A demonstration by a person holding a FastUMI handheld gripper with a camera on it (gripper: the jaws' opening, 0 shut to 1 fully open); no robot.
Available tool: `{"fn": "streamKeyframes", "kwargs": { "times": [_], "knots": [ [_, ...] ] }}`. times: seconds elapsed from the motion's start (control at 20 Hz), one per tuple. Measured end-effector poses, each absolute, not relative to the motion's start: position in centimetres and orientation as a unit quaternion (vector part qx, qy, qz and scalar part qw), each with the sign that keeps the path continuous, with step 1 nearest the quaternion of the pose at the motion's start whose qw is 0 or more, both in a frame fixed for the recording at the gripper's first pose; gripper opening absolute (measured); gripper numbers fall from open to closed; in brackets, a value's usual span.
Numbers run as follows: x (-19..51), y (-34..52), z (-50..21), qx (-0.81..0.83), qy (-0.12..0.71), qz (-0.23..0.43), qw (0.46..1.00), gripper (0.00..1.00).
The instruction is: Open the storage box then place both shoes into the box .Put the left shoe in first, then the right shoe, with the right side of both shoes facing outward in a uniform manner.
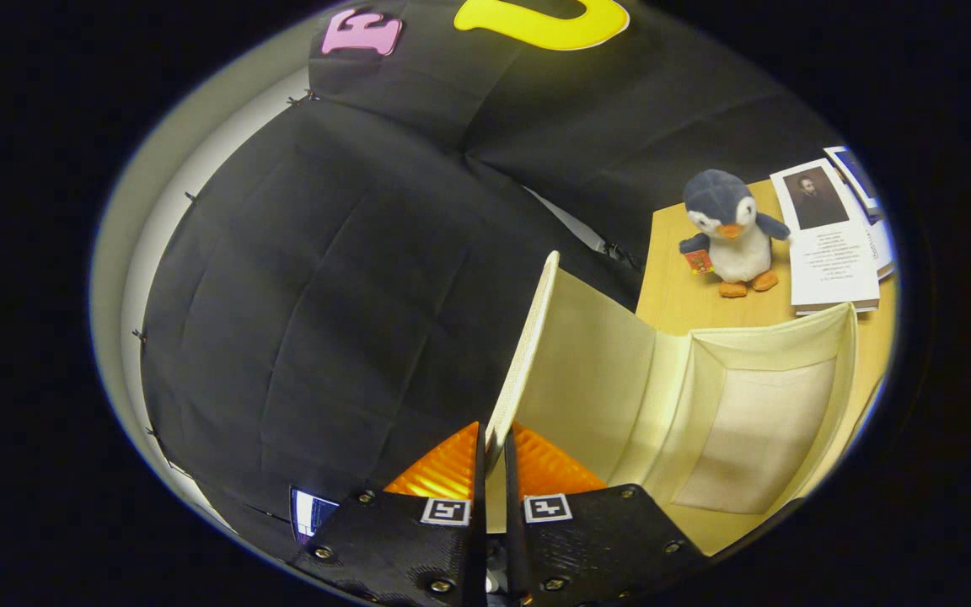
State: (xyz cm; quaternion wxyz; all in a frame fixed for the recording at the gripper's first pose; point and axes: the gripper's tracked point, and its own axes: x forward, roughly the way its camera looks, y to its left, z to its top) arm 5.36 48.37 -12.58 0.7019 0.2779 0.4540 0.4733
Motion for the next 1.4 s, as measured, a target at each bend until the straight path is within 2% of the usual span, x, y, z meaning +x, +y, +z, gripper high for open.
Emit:
{"fn": "streamKeyframes", "kwargs": {
  "times": [0.15,0.2,0.25,0.3,0.35,0.4,0.5,0.55,0.6,1.4],
  "knots": [
    [4.4,50.7,-13.2,0.269,0.459,0.483,0.696,0.14],
    [4.4,51.0,-13.3,0.265,0.461,0.481,0.697,0.27],
    [4.4,51.1,-13.4,0.265,0.461,0.48,0.697,0.31],
    [4.7,51.1,-13.4,0.265,0.46,0.479,0.699,0.44],
    [4.7,51.1,-13.4,0.263,0.459,0.477,0.702,0.5],
    [4.9,50.8,-13.5,0.257,0.46,0.474,0.706,0.65],
    [5.0,49.9,-13.7,0.238,0.457,0.472,0.715,0.88],
    [5.3,49.4,-13.7,0.226,0.454,0.47,0.723,0.89],
    [5.8,48.8,-13.6,0.215,0.45,0.469,0.729,0.98],
    [9.5,30.2,-14.6,0.176,0.417,0.373,0.81,0.96]
  ]
}}
